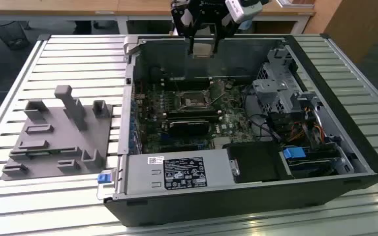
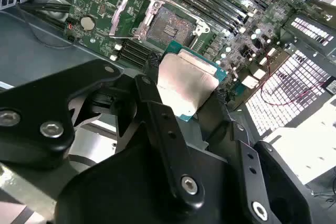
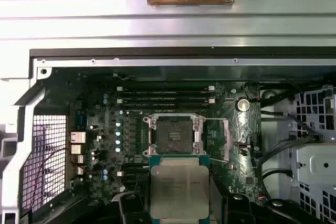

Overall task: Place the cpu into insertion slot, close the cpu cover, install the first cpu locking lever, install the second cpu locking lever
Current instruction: 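Place the cpu into insertion slot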

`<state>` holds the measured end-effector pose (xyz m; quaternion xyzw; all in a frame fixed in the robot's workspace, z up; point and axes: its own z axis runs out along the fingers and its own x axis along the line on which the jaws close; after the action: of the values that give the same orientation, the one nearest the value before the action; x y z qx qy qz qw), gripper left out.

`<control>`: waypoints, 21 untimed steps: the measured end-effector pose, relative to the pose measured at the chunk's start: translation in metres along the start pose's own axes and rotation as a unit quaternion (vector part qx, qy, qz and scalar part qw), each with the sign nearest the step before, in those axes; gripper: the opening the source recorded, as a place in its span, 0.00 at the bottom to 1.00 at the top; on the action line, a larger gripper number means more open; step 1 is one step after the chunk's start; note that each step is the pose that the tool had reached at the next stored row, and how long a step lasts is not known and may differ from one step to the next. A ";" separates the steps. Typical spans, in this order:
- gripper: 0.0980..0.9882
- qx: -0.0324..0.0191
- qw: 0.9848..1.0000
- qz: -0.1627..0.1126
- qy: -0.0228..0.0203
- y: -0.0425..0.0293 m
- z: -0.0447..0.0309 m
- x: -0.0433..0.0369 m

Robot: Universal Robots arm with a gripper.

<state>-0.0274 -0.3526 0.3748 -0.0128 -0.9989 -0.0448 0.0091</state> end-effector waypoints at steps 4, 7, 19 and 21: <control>0.50 0.000 1.000 0.001 0.000 0.0000 0.0000 0.0000; 0.50 0.000 1.000 0.004 0.000 0.0000 0.0000 0.0000; 0.50 0.000 1.000 0.023 -0.002 0.0000 0.0000 0.0000; 0.50 -0.001 1.000 0.025 -0.002 0.0000 0.0000 0.0001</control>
<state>-0.0275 -0.3526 0.3748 -0.0382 -0.9982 -0.0451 0.0080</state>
